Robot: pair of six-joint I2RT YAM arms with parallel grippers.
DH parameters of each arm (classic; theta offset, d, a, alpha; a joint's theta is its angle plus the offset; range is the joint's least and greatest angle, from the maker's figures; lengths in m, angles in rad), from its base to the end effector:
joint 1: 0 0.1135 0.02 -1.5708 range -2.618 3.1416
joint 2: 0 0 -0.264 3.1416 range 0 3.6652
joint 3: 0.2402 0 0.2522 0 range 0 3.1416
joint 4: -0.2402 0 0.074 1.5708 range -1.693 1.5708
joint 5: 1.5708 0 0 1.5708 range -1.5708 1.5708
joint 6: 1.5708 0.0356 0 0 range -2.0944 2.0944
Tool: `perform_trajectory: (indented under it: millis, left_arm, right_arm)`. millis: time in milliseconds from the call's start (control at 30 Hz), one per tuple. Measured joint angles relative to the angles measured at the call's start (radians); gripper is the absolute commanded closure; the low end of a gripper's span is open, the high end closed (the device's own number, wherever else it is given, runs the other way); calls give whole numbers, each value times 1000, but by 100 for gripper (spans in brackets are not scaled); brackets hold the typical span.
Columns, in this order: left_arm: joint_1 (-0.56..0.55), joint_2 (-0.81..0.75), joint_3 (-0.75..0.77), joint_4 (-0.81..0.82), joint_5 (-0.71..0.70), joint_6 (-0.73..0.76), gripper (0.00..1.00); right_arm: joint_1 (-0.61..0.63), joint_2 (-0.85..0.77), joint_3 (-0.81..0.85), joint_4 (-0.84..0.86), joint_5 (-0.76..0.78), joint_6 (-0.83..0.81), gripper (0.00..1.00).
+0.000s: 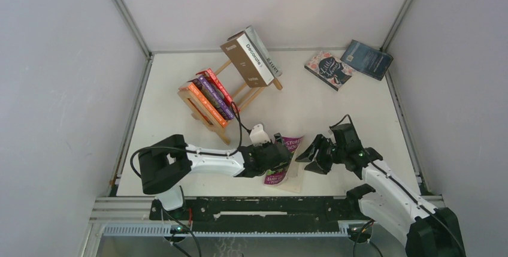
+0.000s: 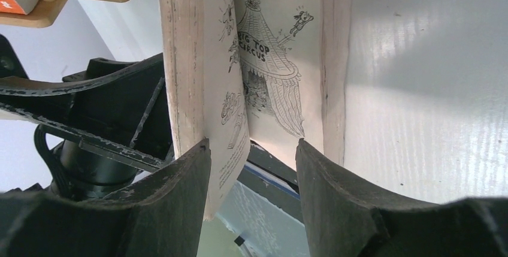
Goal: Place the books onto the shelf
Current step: Pick up the book from the center of the board.
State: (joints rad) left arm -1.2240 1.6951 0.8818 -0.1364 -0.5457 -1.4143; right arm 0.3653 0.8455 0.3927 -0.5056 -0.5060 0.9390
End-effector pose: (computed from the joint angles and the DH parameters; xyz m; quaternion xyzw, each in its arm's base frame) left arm 0.1280 -0.2998 0.1538 -0.1691 0.9050 -0.2211 0.3218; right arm 0.1357 0.0704 0.1718 0.1888 0.9068 0.3668 0.0871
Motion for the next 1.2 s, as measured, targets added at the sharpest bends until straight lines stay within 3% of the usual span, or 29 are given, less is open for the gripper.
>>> perform_trajectory:
  millis: [800,1200]
  left_arm:
    - [3,0,0,5,13,27,4]
    - [11,-19,-27,21,12,29,4]
  right_arm:
    - [26,-87,-127,144,15,159,39]
    - [76,24,-154,236,60,158,60]
